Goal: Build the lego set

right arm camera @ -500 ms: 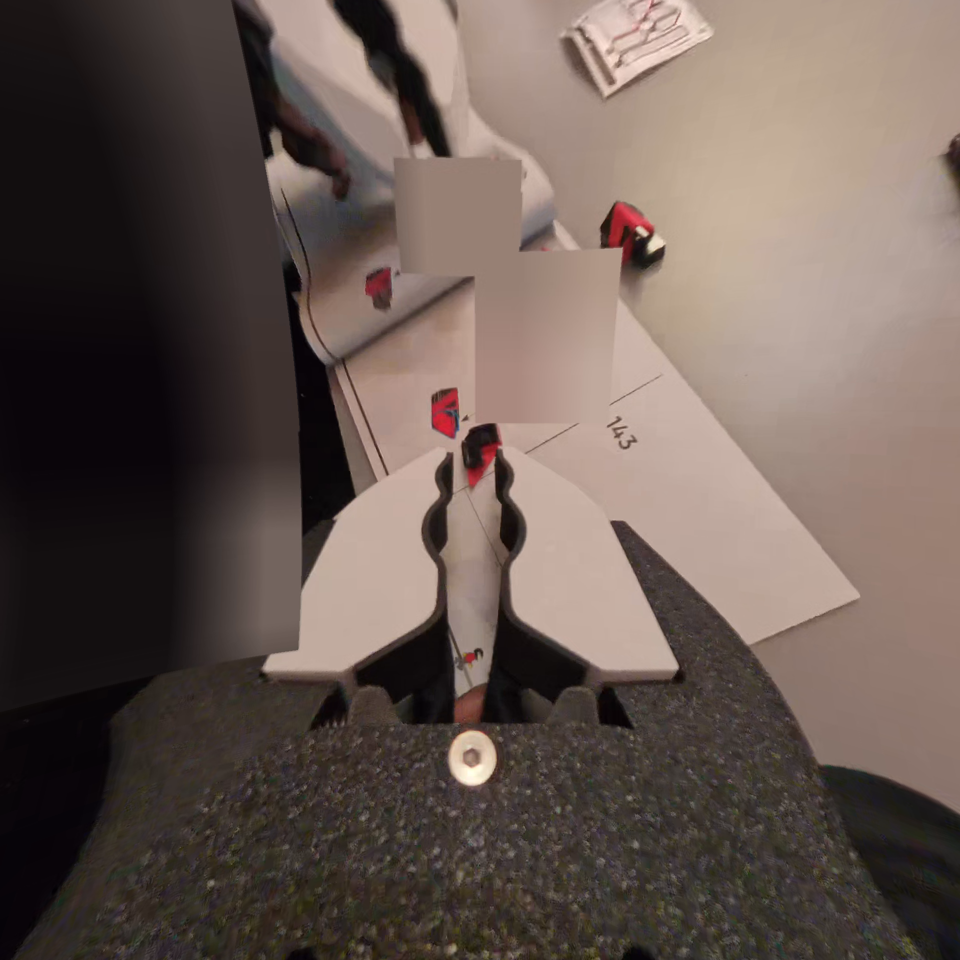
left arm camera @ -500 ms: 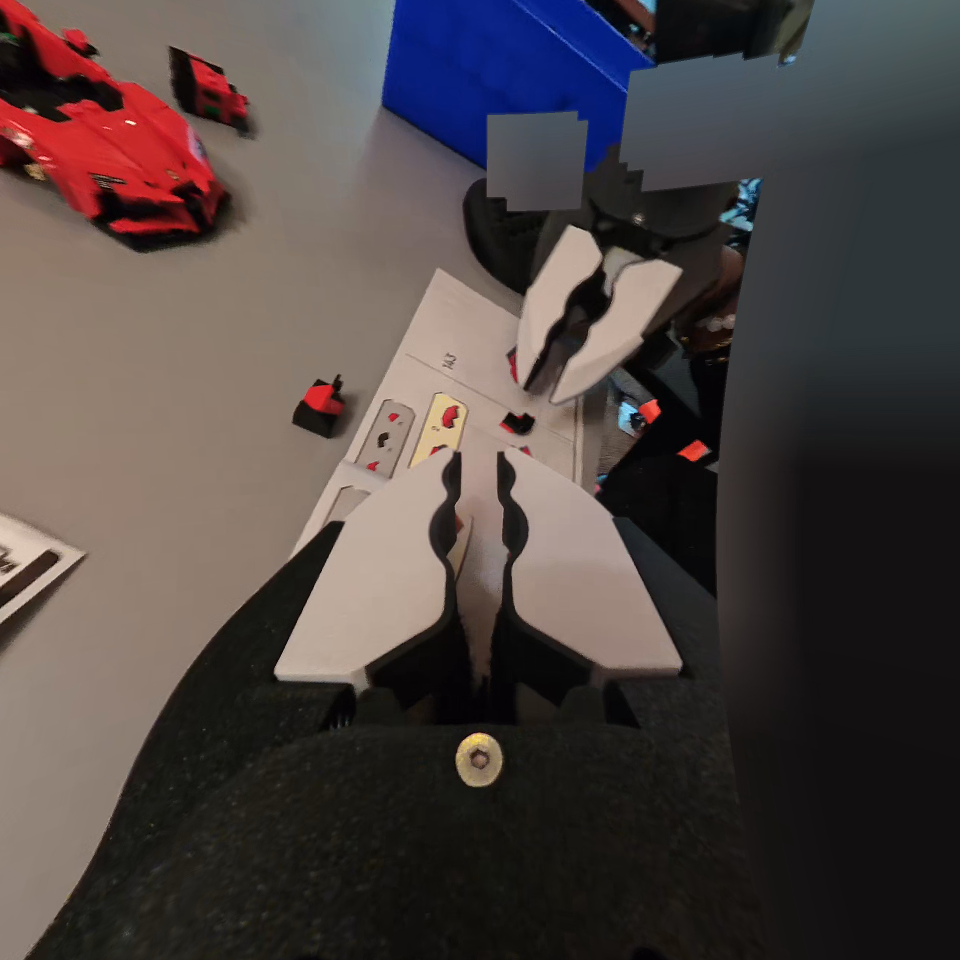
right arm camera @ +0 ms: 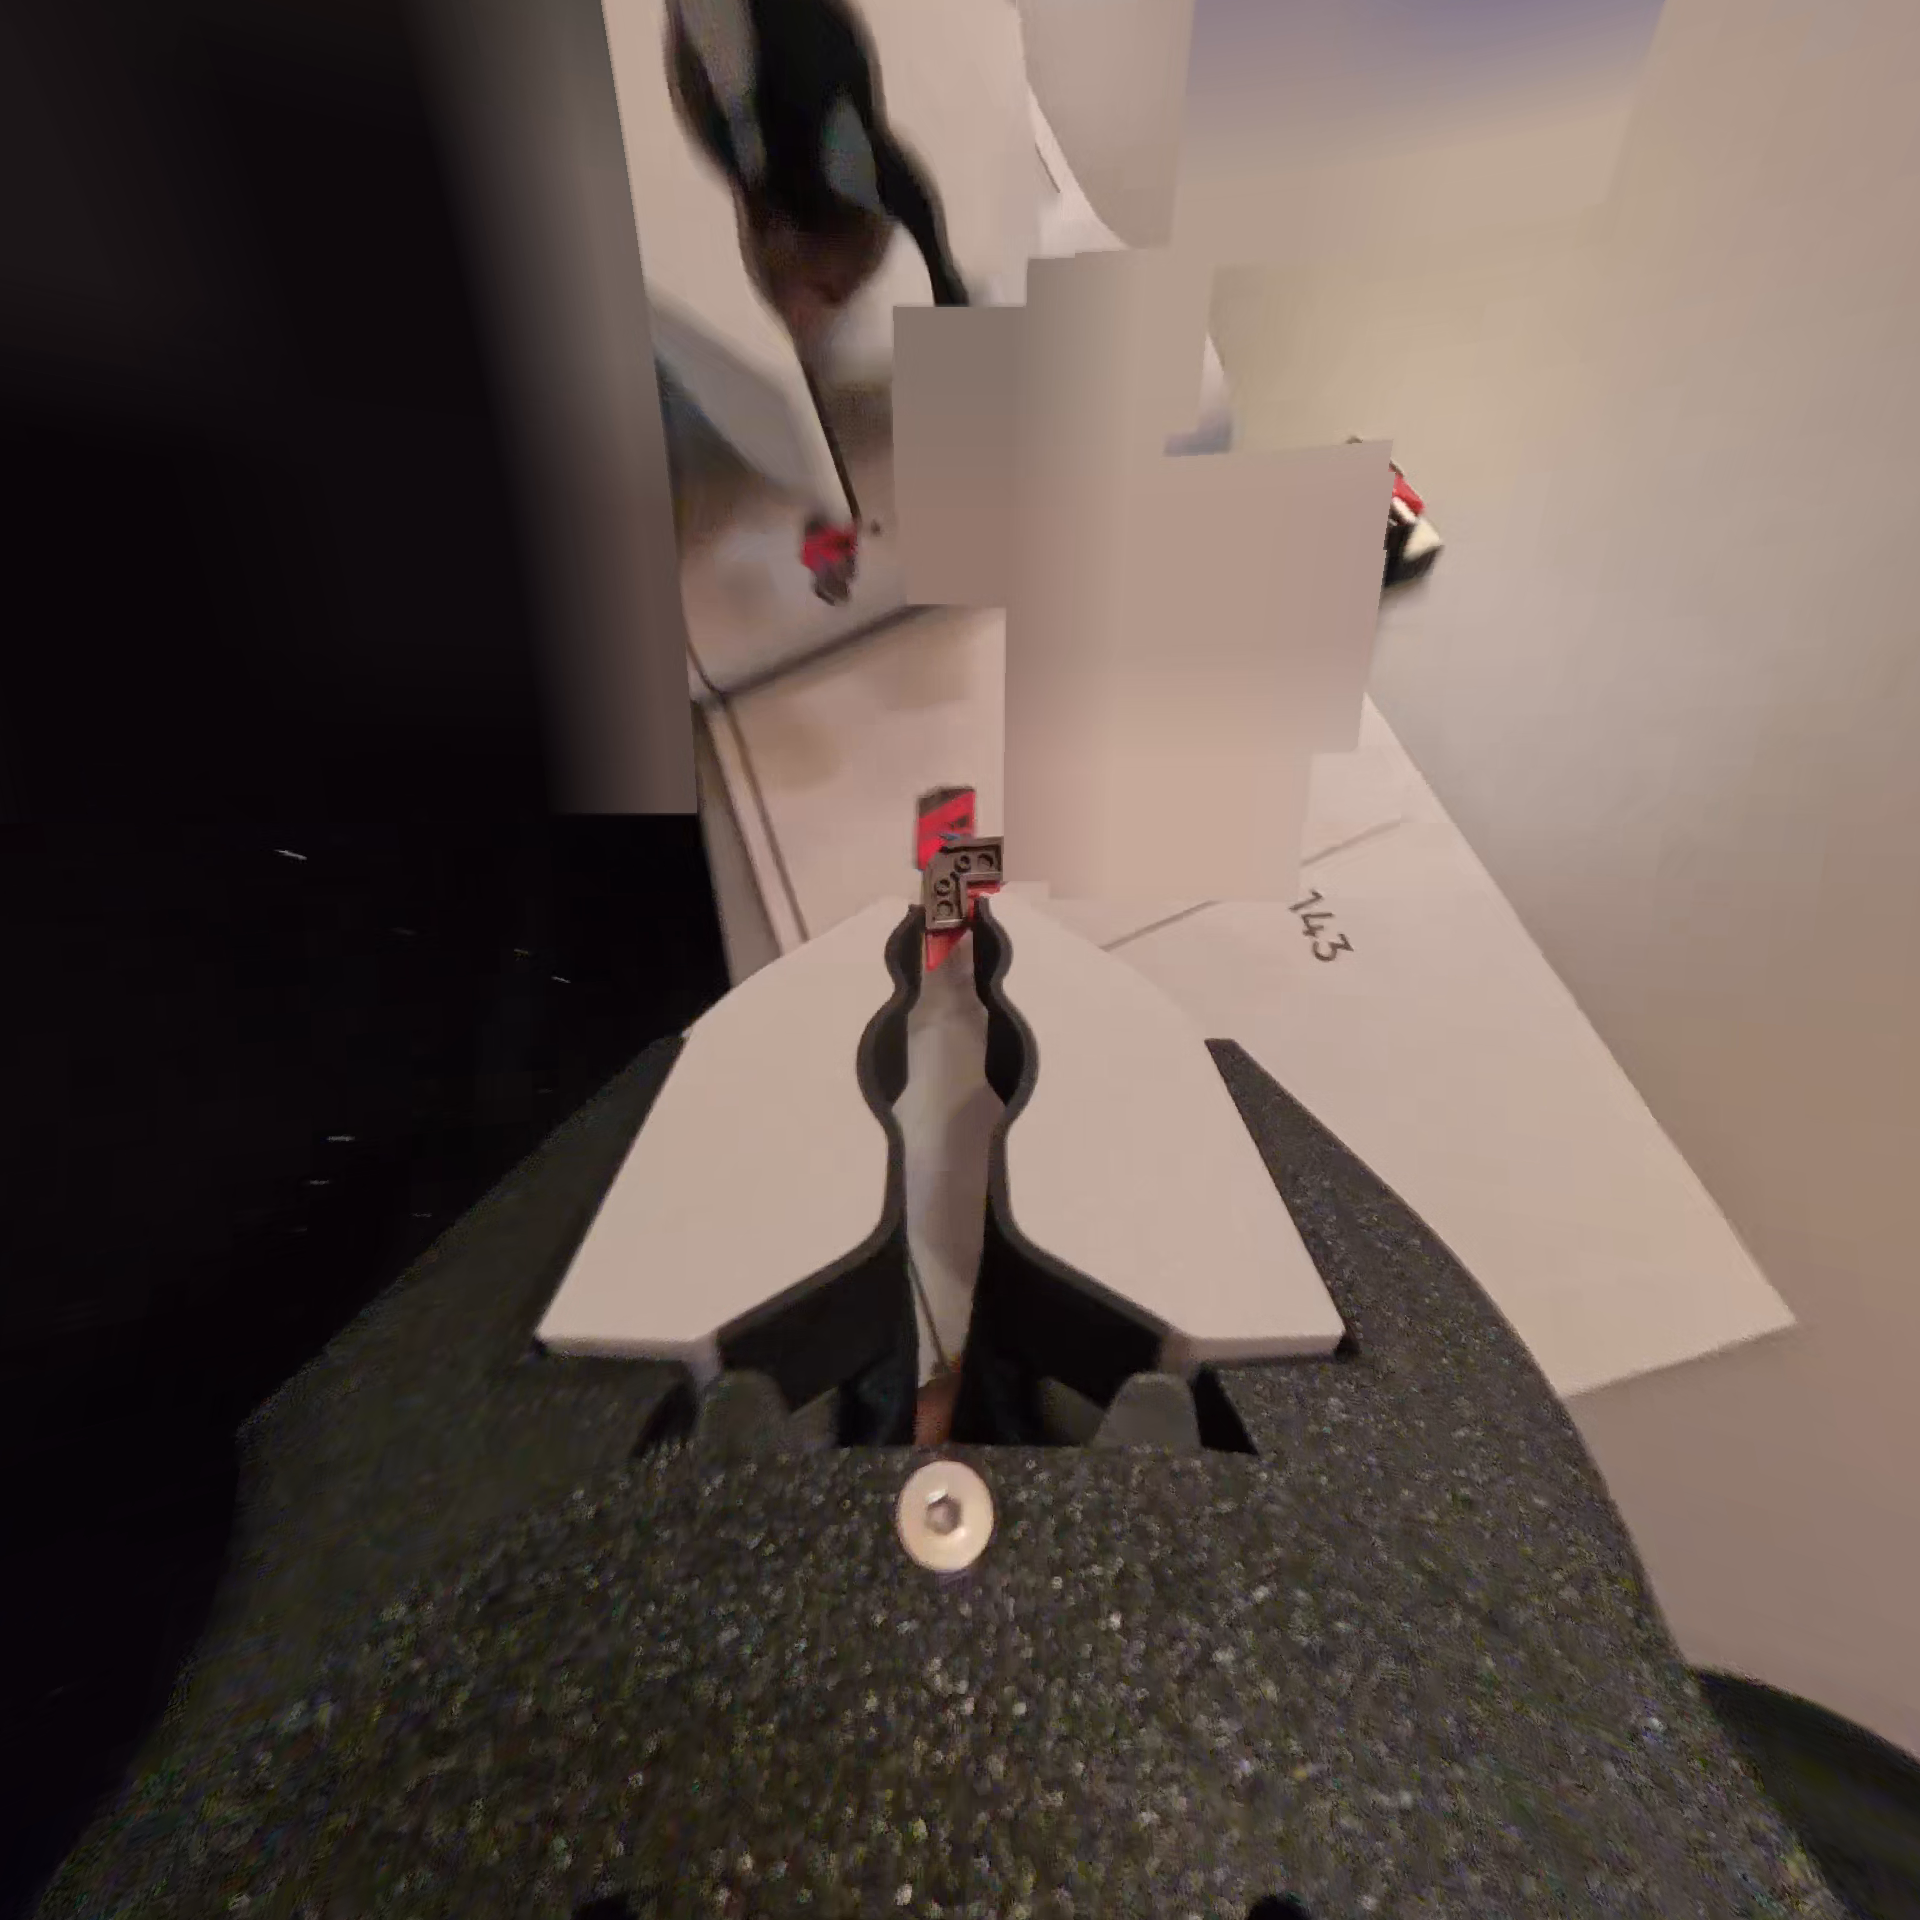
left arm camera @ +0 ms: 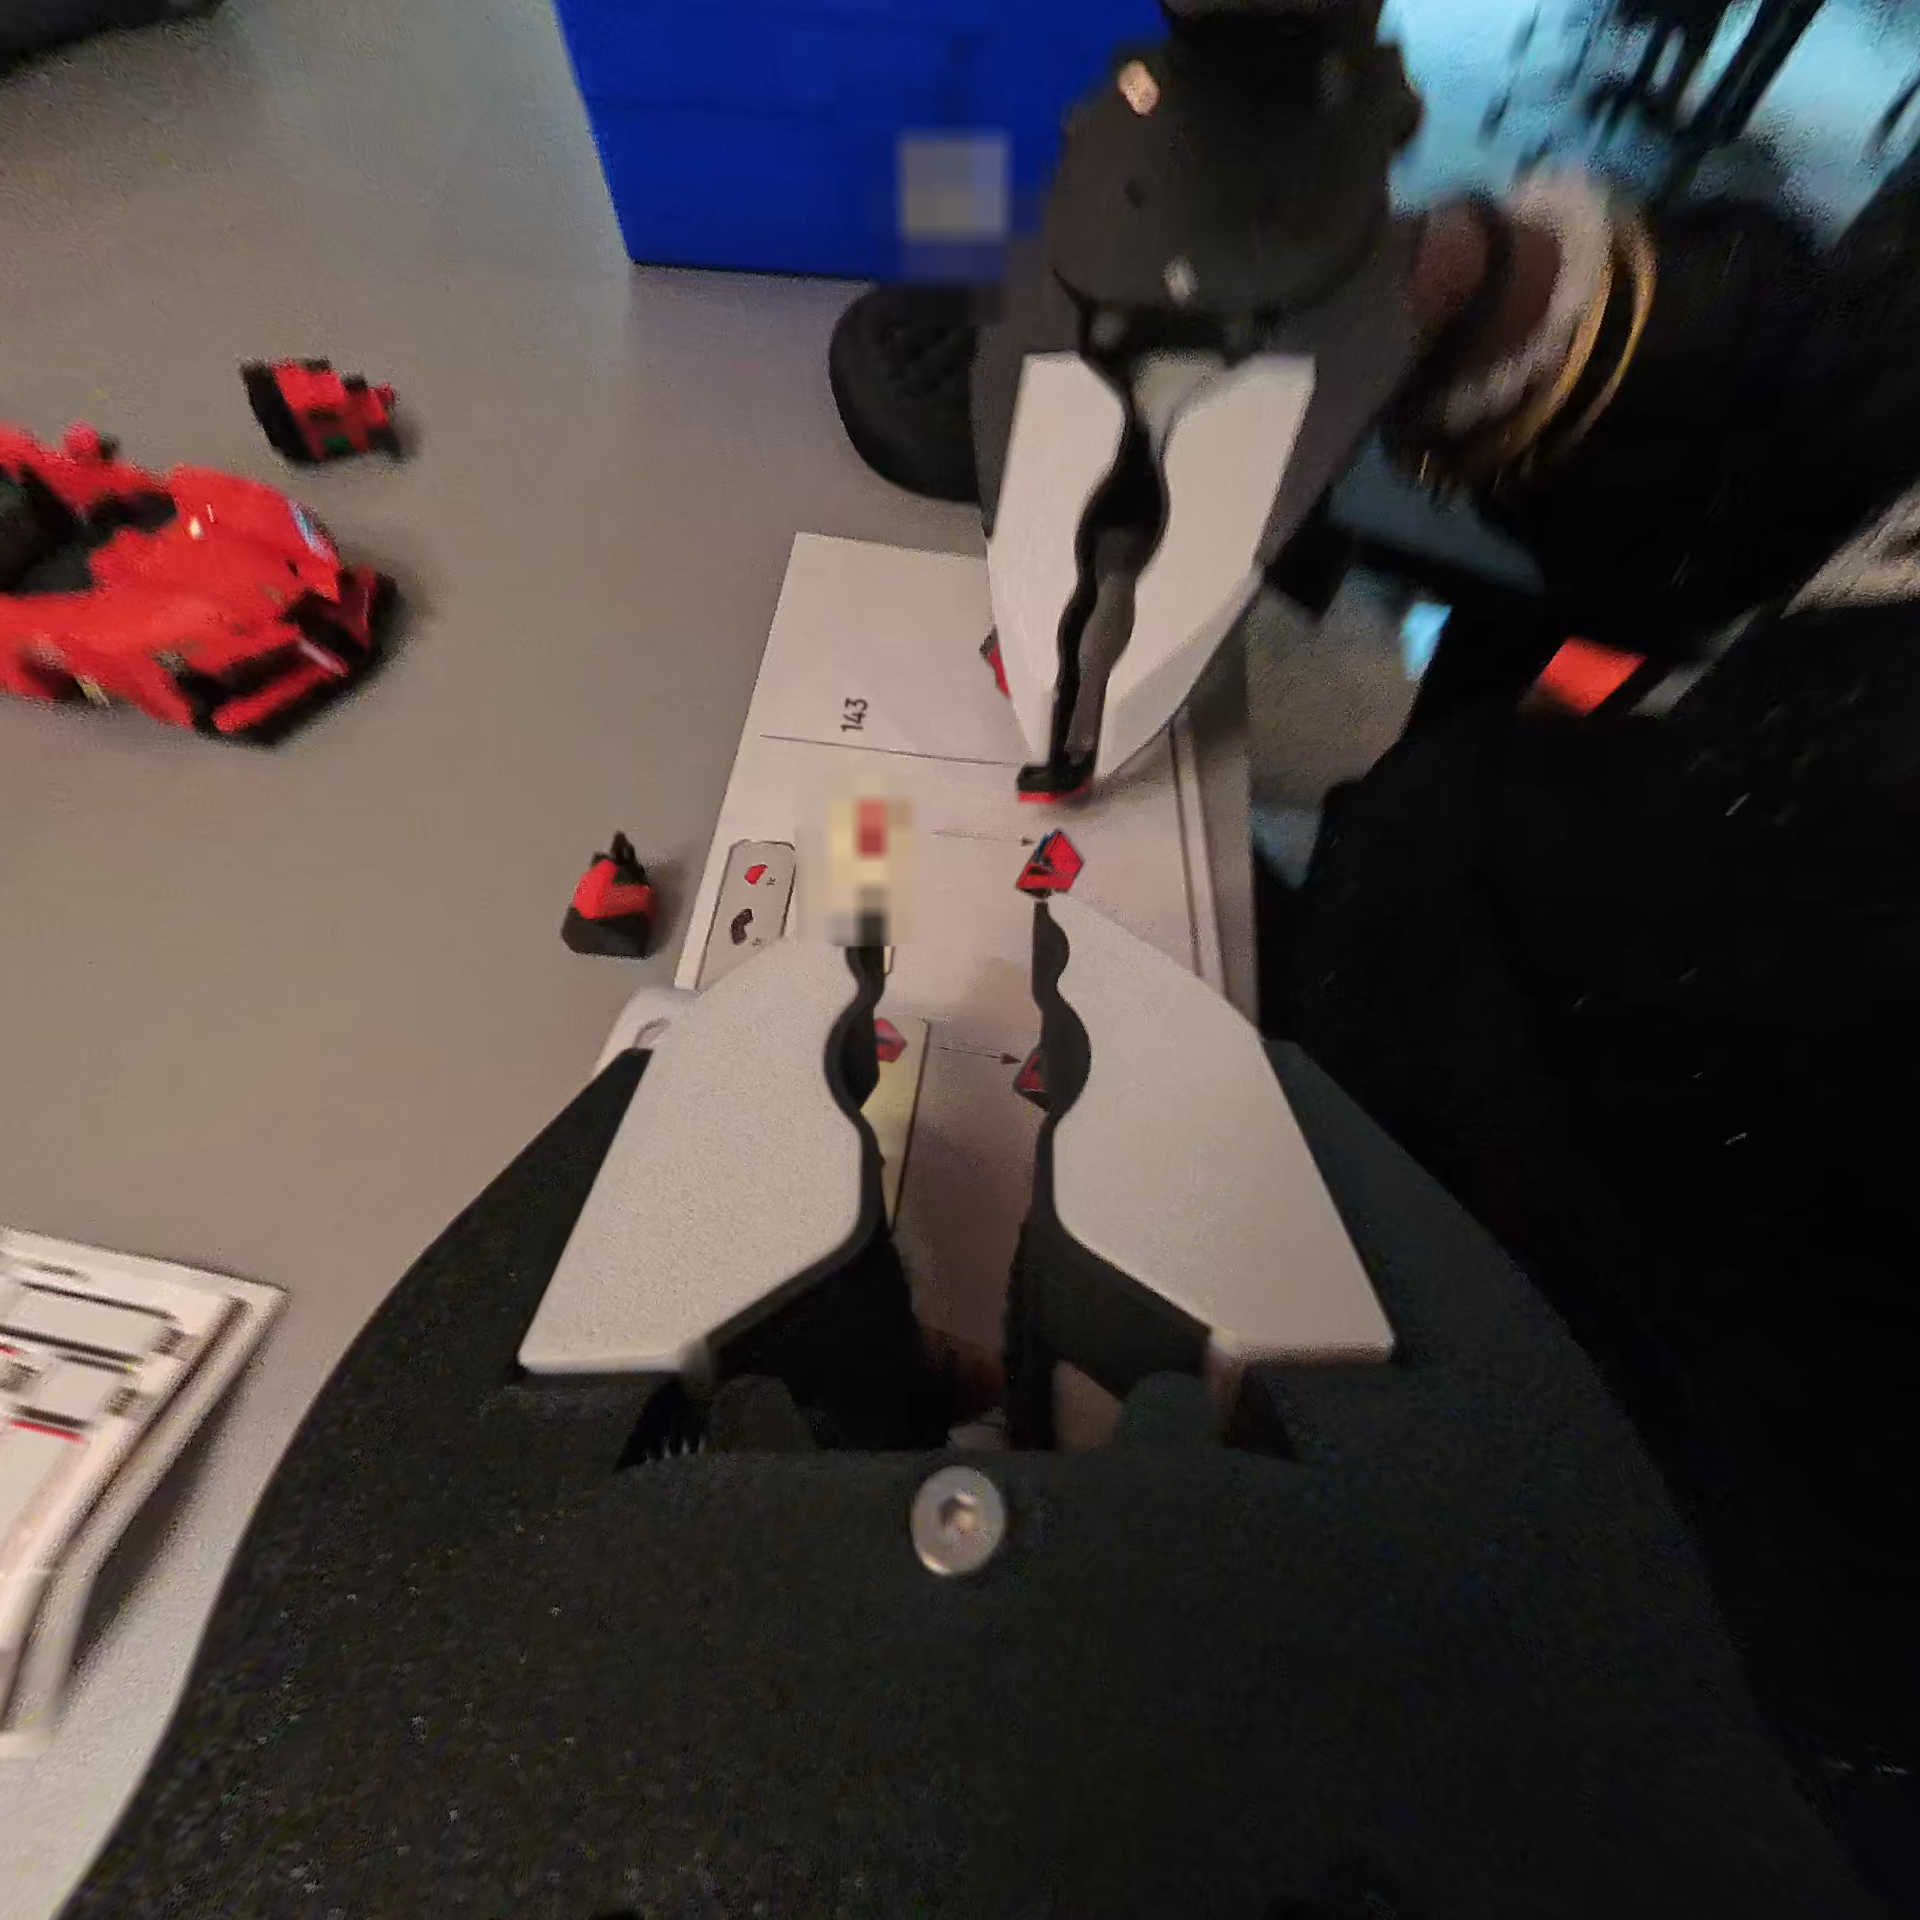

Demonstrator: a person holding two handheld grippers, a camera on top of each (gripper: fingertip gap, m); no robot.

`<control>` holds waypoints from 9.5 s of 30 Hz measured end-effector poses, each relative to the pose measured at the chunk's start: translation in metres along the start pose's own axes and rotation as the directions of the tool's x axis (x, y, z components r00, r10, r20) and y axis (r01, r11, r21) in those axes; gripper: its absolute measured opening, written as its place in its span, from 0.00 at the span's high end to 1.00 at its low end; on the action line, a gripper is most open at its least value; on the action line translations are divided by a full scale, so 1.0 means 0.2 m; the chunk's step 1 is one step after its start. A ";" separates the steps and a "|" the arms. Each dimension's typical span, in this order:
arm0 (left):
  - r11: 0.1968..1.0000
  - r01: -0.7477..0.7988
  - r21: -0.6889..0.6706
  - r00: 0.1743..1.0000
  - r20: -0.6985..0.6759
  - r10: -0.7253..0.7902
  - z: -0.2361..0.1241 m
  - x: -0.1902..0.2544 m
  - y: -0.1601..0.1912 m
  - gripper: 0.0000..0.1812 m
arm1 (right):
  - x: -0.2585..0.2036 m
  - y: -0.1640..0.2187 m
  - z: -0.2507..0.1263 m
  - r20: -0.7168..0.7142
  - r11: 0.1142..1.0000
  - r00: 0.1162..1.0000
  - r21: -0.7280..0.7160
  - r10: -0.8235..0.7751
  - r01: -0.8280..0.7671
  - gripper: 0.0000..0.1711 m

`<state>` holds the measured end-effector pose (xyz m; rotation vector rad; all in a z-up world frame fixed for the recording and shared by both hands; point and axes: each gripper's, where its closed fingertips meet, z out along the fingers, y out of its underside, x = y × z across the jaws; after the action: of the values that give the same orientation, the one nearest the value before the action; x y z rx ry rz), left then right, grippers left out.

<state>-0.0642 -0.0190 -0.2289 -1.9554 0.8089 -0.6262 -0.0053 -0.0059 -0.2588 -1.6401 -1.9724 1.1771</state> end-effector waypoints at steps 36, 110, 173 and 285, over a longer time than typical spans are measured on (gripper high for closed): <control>0.748 0.495 0.442 0.866 -0.181 -0.466 -0.13 -0.07 -0.24 0.96 | 0.15 -0.13 -0.48 -0.330 0.973 0.943 0.197 -0.047 0.117 0.83; 0.922 0.380 0.073 0.917 0.096 -0.386 -0.03 -0.13 0.06 0.94 | 0.24 -0.13 -0.03 -0.141 0.989 0.982 -0.097 -0.128 0.115 0.78; 0.960 -0.018 -0.279 0.999 0.026 0.027 0.26 0.00 0.06 0.87 | 0.12 -0.04 0.11 0.184 0.879 0.900 -0.212 -0.394 0.428 0.86; 0.938 -0.076 -0.339 0.974 -0.226 -0.003 0.34 -0.06 0.07 1.00 | 0.11 -0.03 0.01 0.070 0.758 0.758 -0.039 -0.648 0.652 0.96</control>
<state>-0.0285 0.0227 -0.2742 -2.2053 1.1585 -0.7291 -0.0185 0.0138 -0.2611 -0.7935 -2.3402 0.8812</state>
